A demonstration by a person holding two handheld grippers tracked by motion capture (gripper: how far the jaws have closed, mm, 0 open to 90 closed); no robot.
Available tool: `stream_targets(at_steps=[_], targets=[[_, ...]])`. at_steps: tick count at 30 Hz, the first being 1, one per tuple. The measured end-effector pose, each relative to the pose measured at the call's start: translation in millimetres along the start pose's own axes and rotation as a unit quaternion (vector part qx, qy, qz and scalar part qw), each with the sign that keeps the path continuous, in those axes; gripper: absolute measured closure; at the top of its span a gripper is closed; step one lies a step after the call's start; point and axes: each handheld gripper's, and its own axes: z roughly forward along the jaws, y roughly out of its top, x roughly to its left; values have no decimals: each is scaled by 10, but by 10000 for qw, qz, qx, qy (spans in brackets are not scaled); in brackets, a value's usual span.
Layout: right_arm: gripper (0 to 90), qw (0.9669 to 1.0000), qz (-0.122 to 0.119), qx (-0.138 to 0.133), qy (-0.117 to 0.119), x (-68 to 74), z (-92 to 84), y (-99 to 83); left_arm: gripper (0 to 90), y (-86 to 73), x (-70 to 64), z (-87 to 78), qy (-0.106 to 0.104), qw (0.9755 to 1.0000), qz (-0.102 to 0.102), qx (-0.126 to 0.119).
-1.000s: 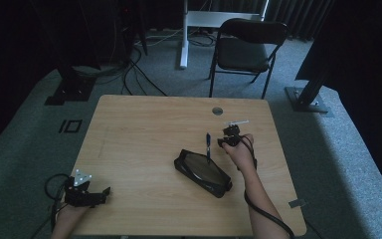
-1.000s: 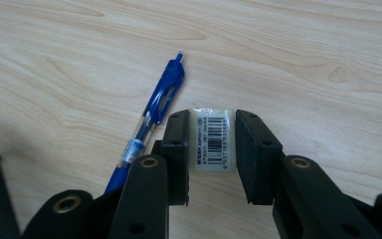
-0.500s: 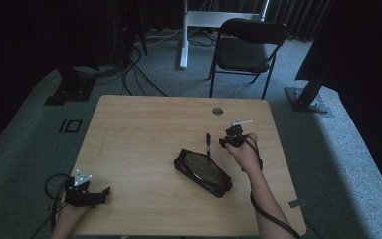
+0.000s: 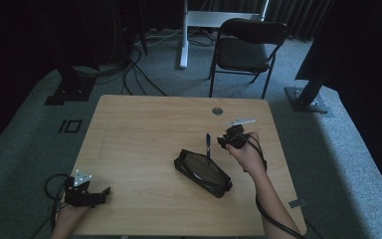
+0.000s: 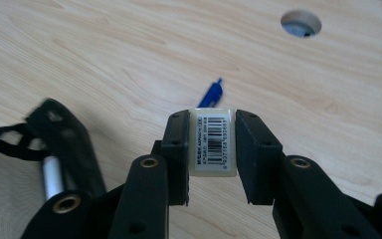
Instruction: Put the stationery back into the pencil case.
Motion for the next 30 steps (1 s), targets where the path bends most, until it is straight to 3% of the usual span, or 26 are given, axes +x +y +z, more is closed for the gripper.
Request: stream_targets(at_steps=[7,16,21,30], targets=[[679,9995,-240,-113,154,131,-153,59,2,0,1,0,-1,10000,3,2],[679,9966,-569,-284,517,338,-323,81,2,0,1,0,0,10000,8,1],[679,9952,-696,-353,594,421,-397,102,2,0,1,0,1,10000,7,1],[679,9899,-1019,-452,880,621,-510,115,2,0,1,0,1,10000,7,-1]])
